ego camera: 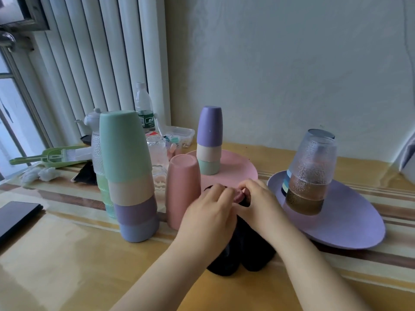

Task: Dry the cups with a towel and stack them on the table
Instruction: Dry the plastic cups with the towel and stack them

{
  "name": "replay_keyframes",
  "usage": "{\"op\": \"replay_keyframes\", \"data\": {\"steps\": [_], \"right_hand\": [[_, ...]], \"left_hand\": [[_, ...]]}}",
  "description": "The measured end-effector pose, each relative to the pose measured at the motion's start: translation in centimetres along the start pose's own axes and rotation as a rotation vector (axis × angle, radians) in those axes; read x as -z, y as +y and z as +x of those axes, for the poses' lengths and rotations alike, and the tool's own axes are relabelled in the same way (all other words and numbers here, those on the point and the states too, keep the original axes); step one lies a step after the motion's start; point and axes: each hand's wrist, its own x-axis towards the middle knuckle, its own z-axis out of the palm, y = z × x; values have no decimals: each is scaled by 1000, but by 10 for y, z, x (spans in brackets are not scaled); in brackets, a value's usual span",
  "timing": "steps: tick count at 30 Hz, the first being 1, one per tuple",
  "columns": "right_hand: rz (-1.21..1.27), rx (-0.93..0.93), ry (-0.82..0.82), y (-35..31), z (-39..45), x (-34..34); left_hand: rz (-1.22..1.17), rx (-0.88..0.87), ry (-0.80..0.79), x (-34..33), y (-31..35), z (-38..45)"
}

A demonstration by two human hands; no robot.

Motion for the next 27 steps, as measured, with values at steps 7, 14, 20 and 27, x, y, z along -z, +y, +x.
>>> {"op": "replay_keyframes", "data": {"steps": [7, 14, 20, 27], "right_hand": [[298, -107, -23, -32, 108, 31], [352, -279, -58, -25, 190, -22], [552, -179, -23, -12, 203, -48], [408, -112, 44, -9, 199, -43]], "left_hand": [[-142, 194, -97, -35, -20, -25], [-287, 141, 29, -44, -30, -26], [-318, 172, 55, -52, -33, -26], [-317, 187, 66, -53, -30, -27]]}}
